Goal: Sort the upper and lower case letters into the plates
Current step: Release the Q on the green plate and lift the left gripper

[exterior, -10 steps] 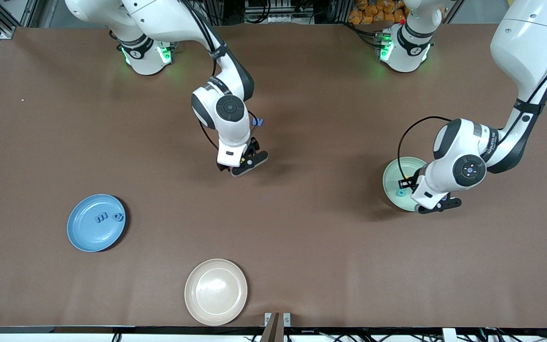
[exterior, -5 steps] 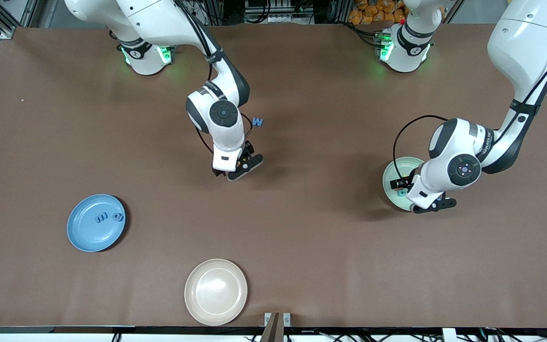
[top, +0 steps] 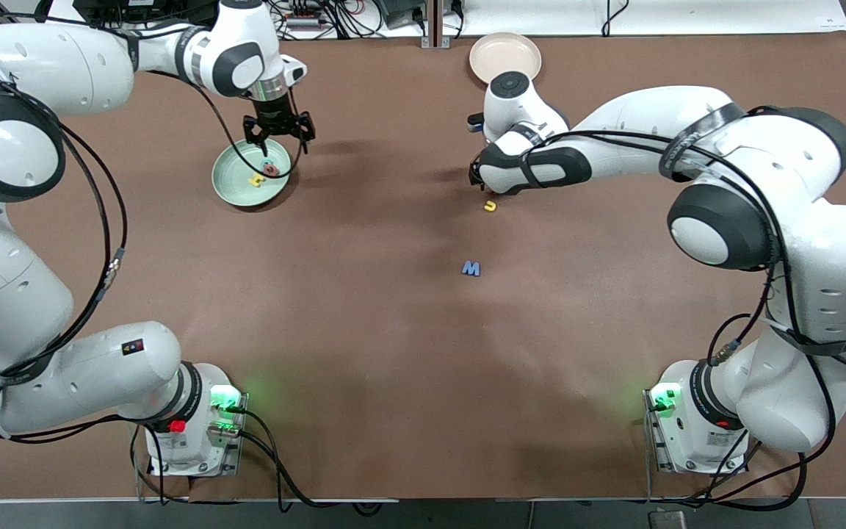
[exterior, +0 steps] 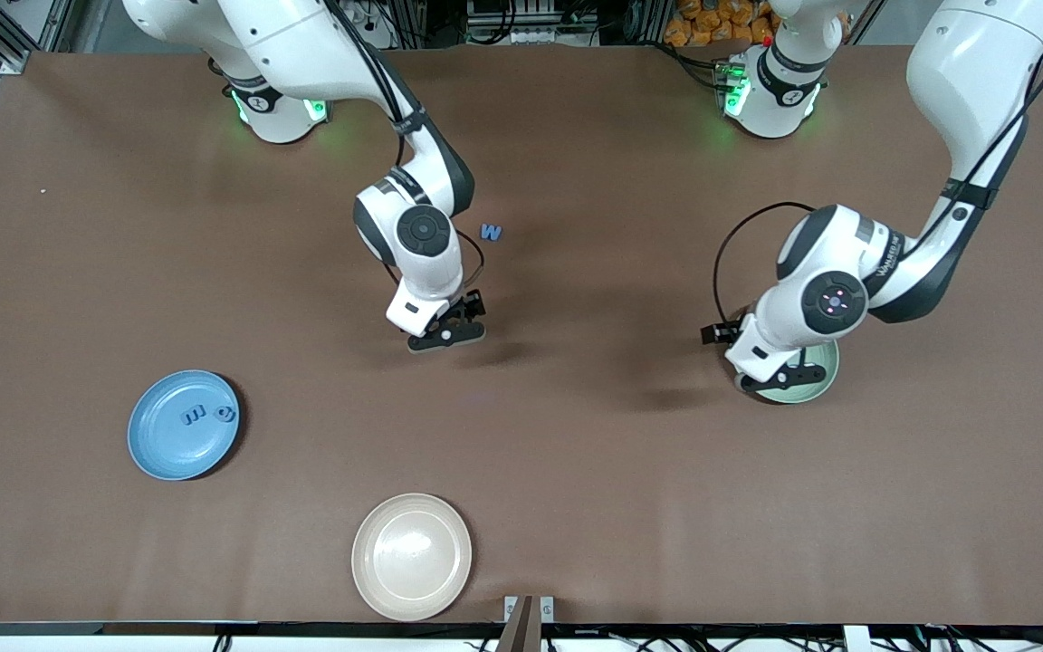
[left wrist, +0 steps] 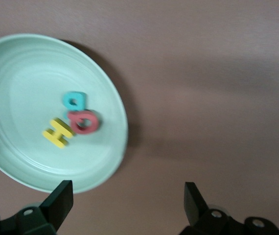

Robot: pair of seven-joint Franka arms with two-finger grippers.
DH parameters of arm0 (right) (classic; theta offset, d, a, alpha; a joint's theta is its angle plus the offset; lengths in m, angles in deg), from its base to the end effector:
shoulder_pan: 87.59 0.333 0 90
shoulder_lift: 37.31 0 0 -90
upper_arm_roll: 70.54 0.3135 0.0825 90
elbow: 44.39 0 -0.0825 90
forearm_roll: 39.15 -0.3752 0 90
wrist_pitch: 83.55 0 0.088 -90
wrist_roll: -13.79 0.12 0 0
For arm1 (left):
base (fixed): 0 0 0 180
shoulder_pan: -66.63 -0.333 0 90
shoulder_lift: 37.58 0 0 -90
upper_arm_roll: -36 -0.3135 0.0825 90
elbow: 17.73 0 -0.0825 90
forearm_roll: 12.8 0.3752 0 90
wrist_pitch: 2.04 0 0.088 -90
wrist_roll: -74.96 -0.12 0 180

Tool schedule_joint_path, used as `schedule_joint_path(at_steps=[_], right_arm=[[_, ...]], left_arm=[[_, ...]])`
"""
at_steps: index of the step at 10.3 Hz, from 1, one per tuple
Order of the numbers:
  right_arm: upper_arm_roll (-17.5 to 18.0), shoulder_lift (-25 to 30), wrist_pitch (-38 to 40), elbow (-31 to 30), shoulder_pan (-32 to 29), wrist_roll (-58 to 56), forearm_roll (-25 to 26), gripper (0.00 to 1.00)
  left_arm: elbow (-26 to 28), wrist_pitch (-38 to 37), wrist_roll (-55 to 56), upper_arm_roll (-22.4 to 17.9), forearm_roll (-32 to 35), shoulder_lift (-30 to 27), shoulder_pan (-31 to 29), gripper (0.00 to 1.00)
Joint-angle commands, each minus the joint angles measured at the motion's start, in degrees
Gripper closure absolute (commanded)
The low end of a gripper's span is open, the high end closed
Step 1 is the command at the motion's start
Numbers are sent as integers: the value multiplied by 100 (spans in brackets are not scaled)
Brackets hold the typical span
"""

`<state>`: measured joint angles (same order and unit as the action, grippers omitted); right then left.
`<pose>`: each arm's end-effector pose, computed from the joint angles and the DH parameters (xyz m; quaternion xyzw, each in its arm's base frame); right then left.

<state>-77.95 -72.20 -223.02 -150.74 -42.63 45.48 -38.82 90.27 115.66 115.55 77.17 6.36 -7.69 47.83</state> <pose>0.4984 0.3873 0.1823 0.9971 0.0643 0.0113 0.0395 0.5649 -0.1890 0.2636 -0.9914 -0.0799 0.1009 0.0252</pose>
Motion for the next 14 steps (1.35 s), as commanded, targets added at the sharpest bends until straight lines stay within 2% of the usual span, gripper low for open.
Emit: schedule_joint_path(at_steps=[1, 2, 4, 9, 12, 13, 14], right_arm=[[20, -237, -98, 211, -5, 924, 20, 0], [29, -237, -98, 202, -75, 961, -75, 0], [20, -237, -98, 211, -75, 962, -794, 0], [20, -237, -107, 79, -172, 971, -858, 0], [11, -237, -107, 79, -207, 971, -858, 0], [11, -237, -133, 70, -198, 971, -858, 11], [20, -229, -186, 62, -207, 1023, -885, 94]], left_arm=[[11, -124, 675, 215, -149, -115, 0, 0], [37, -124, 1096, 346, -271, -115, -18, 0], [20, -124, 1949, 566, -369, -115, -9, 0], [19, -133, 2882, 927, -430, -97, -27, 0], [19, -133, 3453, 1076, -755, -106, 17, 0], [19, -125, 3691, 1094, -756, -97, 61, 0], [19, -124, 3945, 1103, -764, -89, 113, 0]])
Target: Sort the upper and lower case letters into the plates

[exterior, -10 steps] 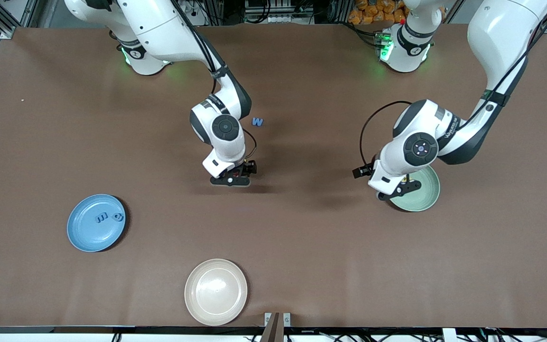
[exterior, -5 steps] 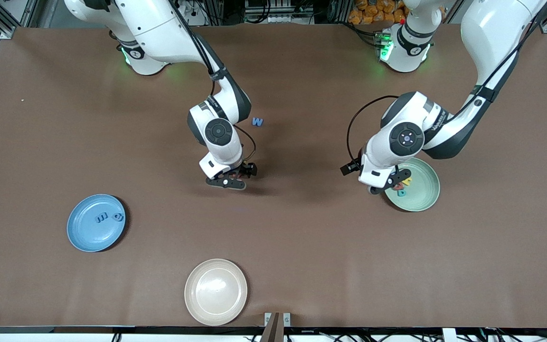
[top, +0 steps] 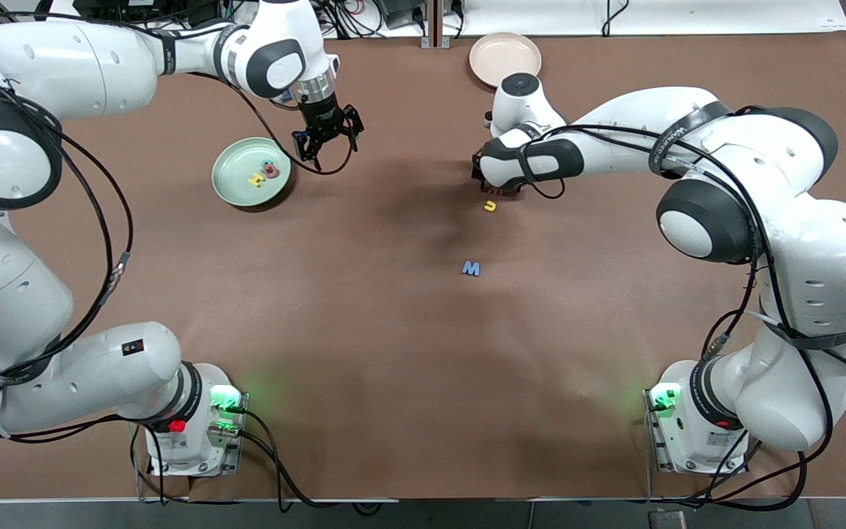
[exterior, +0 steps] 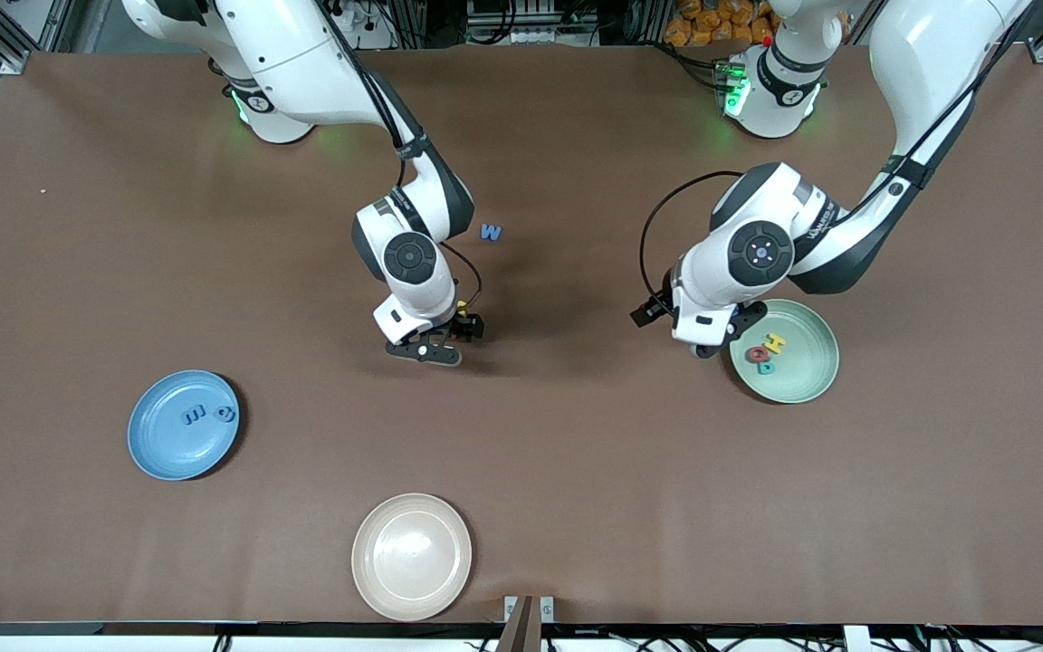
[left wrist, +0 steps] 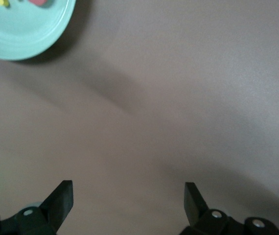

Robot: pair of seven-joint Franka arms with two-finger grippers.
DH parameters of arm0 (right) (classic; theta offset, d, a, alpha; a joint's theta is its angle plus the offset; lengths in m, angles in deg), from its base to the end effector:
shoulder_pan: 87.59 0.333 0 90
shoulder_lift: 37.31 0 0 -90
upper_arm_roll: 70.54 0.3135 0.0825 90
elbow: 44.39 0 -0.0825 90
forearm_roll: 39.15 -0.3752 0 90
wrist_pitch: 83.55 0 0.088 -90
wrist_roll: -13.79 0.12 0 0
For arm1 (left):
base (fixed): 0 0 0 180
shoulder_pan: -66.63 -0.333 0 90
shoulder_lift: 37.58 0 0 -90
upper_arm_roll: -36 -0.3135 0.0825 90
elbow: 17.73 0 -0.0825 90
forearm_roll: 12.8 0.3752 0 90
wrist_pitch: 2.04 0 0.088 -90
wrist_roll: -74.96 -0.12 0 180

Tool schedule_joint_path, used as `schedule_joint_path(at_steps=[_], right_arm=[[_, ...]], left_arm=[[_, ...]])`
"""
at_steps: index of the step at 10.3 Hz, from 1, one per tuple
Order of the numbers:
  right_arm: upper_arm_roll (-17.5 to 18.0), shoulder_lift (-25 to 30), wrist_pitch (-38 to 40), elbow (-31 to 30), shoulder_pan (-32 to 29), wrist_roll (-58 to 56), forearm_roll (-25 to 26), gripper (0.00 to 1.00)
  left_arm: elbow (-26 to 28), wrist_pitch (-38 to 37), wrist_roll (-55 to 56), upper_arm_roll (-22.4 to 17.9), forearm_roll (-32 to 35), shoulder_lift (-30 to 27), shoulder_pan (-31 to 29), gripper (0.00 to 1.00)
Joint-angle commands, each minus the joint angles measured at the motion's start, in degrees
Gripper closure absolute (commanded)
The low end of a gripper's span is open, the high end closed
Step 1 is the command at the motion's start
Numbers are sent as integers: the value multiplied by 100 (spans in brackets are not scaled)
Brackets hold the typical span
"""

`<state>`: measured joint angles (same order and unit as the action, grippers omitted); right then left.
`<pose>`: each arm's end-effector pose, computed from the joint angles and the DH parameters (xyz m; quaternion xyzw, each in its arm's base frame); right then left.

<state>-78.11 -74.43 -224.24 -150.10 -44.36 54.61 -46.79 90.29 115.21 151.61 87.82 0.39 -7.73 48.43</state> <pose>0.5107 0.3718 0.1640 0.9963 -0.0845 -0.0122 0.0078 0.5201 -0.2920 0.3015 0.9378 0.3230 -0.1271 0.0014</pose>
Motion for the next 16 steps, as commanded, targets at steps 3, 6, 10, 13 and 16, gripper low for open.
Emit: schedule_joint_path(at_steps=[3, 6, 10, 13, 16], right_arm=[[45, 3, -99, -81, 45, 128, -405, 100], [45, 47, -169, -205, 106, 49, -405, 100], [2, 371, -108, -170, -25, -109, -388, 100], [1, 635, 84, -108, -648, -1065, -370, 100], [-8, 679, 182, 6, -1324, -1891, -352, 100]], left_arm=[[9, -79, 1244, 39, -168, -50, 211, 0], [9, -79, 1878, 39, -177, -59, 282, 0], [18, -88, 2984, 22, -159, -15, 606, 0], [18, -79, 3137, 22, -142, 38, 773, 0], [18, 235, 3566, 13, -124, 73, 1273, 0]])
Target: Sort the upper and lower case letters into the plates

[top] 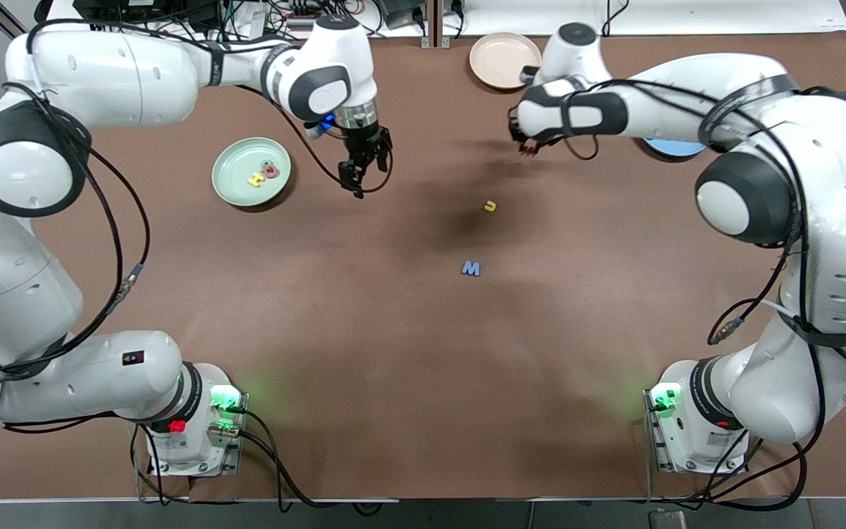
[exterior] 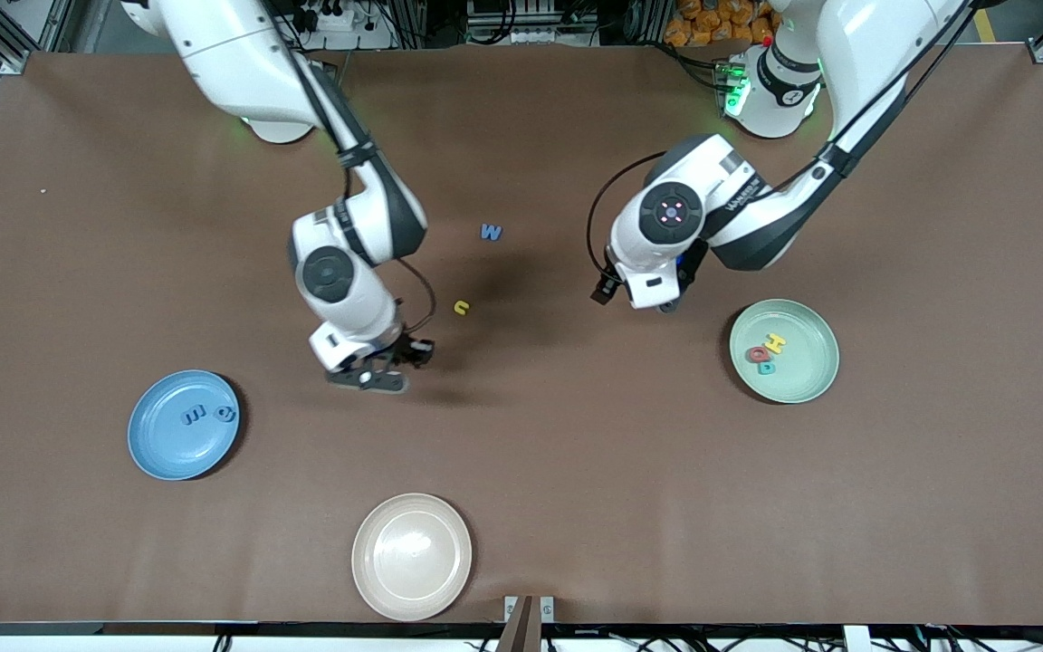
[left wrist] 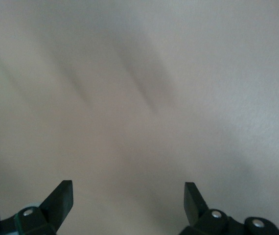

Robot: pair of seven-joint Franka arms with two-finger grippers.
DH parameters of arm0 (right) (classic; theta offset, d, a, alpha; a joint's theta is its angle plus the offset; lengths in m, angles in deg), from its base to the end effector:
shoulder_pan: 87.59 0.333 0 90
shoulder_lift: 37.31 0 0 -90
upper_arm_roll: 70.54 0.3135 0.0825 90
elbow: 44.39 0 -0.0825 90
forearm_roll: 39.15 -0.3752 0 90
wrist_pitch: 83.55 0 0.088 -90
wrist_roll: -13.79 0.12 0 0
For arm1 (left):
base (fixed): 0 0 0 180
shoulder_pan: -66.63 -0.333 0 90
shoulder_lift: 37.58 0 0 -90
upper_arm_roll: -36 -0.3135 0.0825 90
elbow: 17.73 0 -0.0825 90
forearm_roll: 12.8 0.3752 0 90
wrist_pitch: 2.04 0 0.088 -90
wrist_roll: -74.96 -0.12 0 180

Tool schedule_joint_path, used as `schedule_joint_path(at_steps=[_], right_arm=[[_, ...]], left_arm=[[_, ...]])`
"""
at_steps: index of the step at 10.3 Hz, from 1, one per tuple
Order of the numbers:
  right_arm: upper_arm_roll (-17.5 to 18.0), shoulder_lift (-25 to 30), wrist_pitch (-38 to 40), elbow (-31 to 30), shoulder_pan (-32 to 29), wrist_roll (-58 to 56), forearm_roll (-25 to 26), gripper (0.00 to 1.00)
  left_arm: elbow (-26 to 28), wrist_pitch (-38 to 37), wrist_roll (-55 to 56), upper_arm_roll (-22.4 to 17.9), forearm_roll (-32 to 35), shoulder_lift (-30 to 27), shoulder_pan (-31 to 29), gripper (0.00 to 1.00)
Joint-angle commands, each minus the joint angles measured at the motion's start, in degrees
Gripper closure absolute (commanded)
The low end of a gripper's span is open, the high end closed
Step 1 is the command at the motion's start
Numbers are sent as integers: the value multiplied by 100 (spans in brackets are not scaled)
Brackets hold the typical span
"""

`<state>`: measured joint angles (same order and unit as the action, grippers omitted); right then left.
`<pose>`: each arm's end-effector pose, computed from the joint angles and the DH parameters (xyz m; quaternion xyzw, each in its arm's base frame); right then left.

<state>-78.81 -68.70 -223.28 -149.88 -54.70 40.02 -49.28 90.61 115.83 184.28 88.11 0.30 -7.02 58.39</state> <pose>0.5831 0.2754 0.2280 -0.9970 0.0683 -0.0171 0.0323 0.4589 -0.3804 0.2963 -0.8563 -0.4991 0.1254 0.0434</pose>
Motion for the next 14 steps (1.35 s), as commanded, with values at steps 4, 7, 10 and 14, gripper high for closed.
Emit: schedule_joint_path(at_steps=[4, 7, 10, 14], right_arm=[[62, 344, 542, -33, -1310, -1619, -103, 100], [-69, 388, 561, -103, -1856, -2120, -68, 100], [-211, 370, 552, -130, -2400, -2946, -24, 100], [-202, 231, 220, -86, -2876, -3606, 317, 97]], left_arm=[[-23, 1096, 1476, -725, -53, 160, 1812, 0], [-67, 1834, 2355, -2078, -62, 344, 3701, 0], [-329, 2179, 3094, -2845, -62, 721, 4794, 0], [-392, 2477, 3342, -3127, -62, 881, 5218, 0]])
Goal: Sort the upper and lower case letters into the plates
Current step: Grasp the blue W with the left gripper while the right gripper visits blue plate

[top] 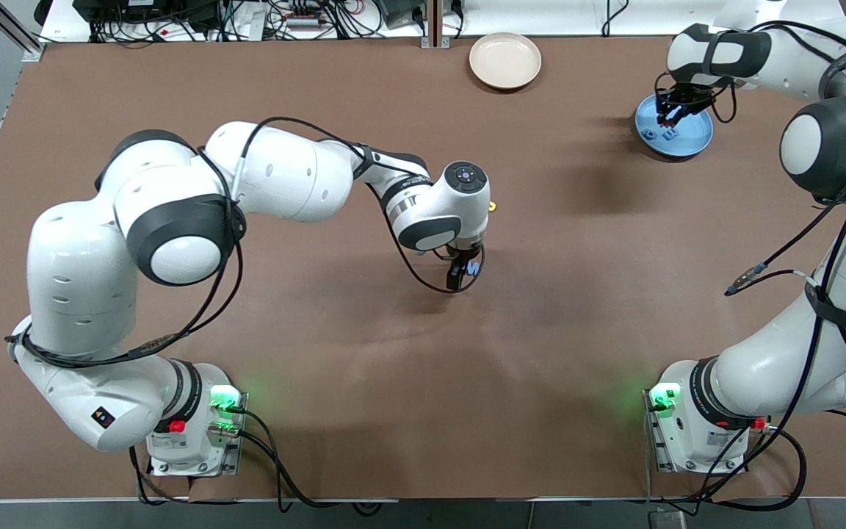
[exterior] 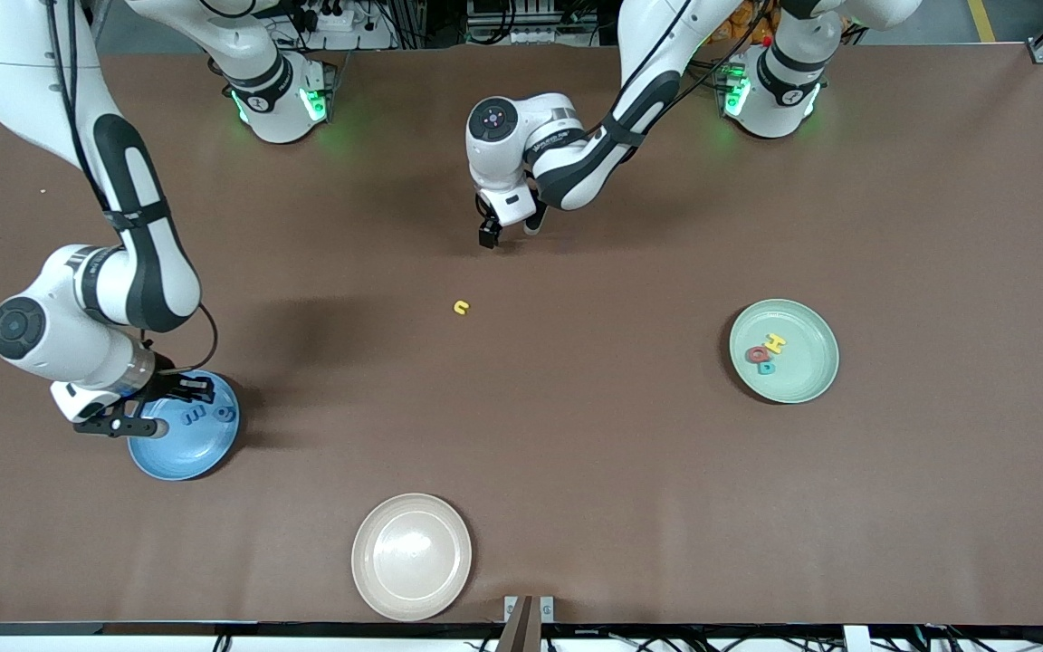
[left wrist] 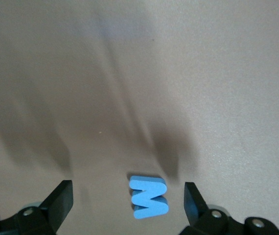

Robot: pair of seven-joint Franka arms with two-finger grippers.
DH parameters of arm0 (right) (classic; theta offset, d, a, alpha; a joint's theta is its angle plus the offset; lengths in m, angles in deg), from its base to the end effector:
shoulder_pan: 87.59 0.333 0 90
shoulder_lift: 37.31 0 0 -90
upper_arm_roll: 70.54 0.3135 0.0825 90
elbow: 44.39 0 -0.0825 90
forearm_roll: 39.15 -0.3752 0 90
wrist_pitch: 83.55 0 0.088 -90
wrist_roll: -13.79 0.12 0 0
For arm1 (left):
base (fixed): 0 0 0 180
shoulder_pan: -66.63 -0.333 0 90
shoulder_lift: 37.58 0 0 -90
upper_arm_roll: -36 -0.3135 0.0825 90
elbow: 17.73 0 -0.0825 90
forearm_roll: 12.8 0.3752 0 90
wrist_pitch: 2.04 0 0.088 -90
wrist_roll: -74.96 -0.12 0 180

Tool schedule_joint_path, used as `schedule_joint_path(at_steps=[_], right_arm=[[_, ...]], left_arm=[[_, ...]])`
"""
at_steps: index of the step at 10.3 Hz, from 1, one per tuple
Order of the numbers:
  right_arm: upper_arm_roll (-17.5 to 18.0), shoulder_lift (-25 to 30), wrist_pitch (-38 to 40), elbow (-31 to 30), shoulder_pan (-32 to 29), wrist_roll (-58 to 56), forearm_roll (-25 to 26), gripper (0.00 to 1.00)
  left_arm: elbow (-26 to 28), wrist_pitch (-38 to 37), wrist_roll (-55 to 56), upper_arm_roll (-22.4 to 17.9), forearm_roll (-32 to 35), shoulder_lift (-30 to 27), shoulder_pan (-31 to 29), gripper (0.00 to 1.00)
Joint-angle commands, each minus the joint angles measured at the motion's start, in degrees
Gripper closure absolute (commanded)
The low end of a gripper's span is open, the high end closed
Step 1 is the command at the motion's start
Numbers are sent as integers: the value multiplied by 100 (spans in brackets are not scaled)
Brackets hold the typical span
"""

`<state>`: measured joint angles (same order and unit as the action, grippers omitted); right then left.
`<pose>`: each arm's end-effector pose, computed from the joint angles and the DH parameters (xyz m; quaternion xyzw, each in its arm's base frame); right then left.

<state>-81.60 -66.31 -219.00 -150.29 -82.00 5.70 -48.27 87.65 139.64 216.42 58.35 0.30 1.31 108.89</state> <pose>0.6362 -0.0504 0.2469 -0.9997 0.0210 -0.0123 0.0085 0.2852 -0.5701 0.1734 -0.8123 -0.5812 0.0500 0.0022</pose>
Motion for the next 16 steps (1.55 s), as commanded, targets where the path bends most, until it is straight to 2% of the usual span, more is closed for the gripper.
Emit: schedule_joint_path(at_steps=[1, 2, 3, 4, 5, 6, 8, 10, 12, 14, 16], right_arm=[[77, -96, -428, -46, -251, -358, 270, 91], [77, -115, -439, -46, -287, -465, 270, 78], [77, -115, -439, -54, -287, -483, 270, 33], [77, -115, -430, -54, -339, -483, 270, 0], [86, -115, -386, -46, -314, -475, 270, 0], [86, -115, -368, -46, -279, -431, 270, 0], [95, -115, -368, -46, -261, -413, 262, 0], [112, -123, -360, -54, -156, -422, 253, 0], [112, -115, -360, -54, 116, -378, 227, 0], [121, -106, -351, -46, 335, -369, 218, 0], [139, -71, -342, -54, 730, -64, 209, 0]], left_arm=[[-97, 192, 136, -247, -62, 66, 282, 3], [-97, 246, 163, -353, -62, 109, 387, 8], [-132, 272, 198, -406, -71, 127, 458, 12], [-158, 299, 198, -424, -62, 153, 476, 16], [-211, 299, 198, -424, -62, 180, 476, 23], [-246, 299, 198, -424, -71, 189, 467, 34], [-246, 299, 189, -433, -62, 189, 467, 100], [-246, 299, 154, -459, 16, 189, 467, 100], [-246, 282, 145, -451, 367, 110, 432, 100], [-229, 176, 84, -468, 665, -196, 336, 100], [-238, -297, -545, -459, 860, -582, 64, 100]])
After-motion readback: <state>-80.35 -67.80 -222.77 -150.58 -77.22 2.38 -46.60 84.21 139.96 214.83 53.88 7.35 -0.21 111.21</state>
